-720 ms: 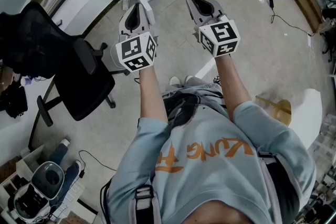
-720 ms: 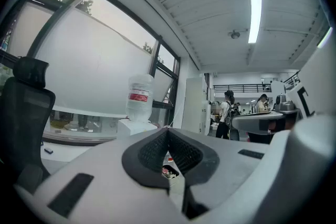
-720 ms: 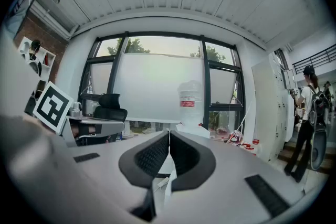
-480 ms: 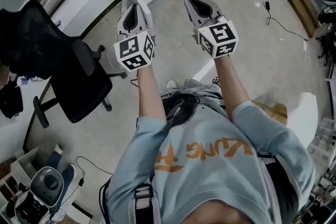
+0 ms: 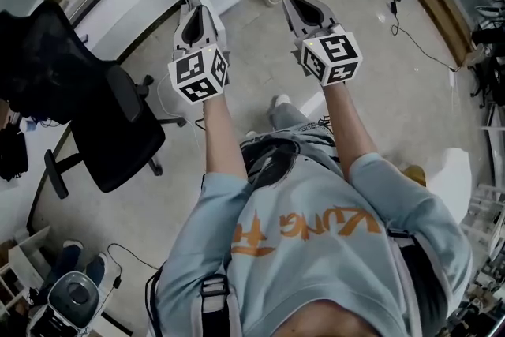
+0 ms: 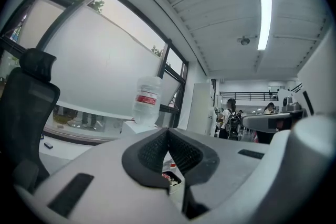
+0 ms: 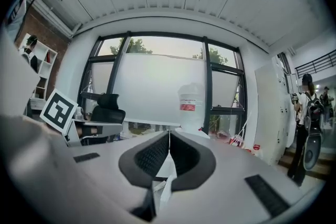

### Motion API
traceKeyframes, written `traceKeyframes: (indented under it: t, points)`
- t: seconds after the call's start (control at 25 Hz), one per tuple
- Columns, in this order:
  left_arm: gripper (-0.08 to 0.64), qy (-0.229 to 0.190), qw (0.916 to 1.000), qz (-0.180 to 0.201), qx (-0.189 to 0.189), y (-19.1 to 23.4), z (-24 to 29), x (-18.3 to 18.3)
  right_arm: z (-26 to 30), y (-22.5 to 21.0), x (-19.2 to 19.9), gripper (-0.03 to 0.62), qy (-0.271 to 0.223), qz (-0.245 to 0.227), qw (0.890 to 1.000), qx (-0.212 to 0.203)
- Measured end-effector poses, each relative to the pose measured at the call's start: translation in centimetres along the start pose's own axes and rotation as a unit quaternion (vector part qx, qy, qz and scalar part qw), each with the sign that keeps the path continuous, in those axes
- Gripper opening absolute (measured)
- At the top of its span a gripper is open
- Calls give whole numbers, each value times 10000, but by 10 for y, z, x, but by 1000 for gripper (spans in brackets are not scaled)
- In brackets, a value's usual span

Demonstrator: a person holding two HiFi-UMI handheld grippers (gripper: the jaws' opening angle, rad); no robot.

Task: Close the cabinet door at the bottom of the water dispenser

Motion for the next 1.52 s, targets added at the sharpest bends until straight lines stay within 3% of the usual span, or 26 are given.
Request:
traceKeyframes:
  t: [0.2,0.48,0.76,0.96,1.2,1.52]
  points:
    - [21,-205,9997,90,-57,11,18,-5,16,-21,-3,29,-144,20,9998,115]
    - [21,-179,9993,285,-159,28,69,-10,67,-58,1,29,-232,236,9994,113]
    - [21,200,9984,297,-433,75,173,14,183,-111,36,29,72,601,9981,-62]
    - [21,527,9961,328,-623,63,228,51,222,-172,71,29,201,922,9955,-77]
    - [21,1080,9914,467,-579,57,306,91,278,-242,108,29,372,1266,9912,80]
    - [21,1269,9879,411,-788,50,388,119,347,-300,141,29,554,1472,9872,-277]
Point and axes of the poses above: the fingertips, and each gripper's own axes: z forward along the fingers, y to its left, x out of its underside, the point moved 3 cm from there along -z, backward along the fingers, and after that the axes turned 7 degrees about -y, right-handed, at the moved point
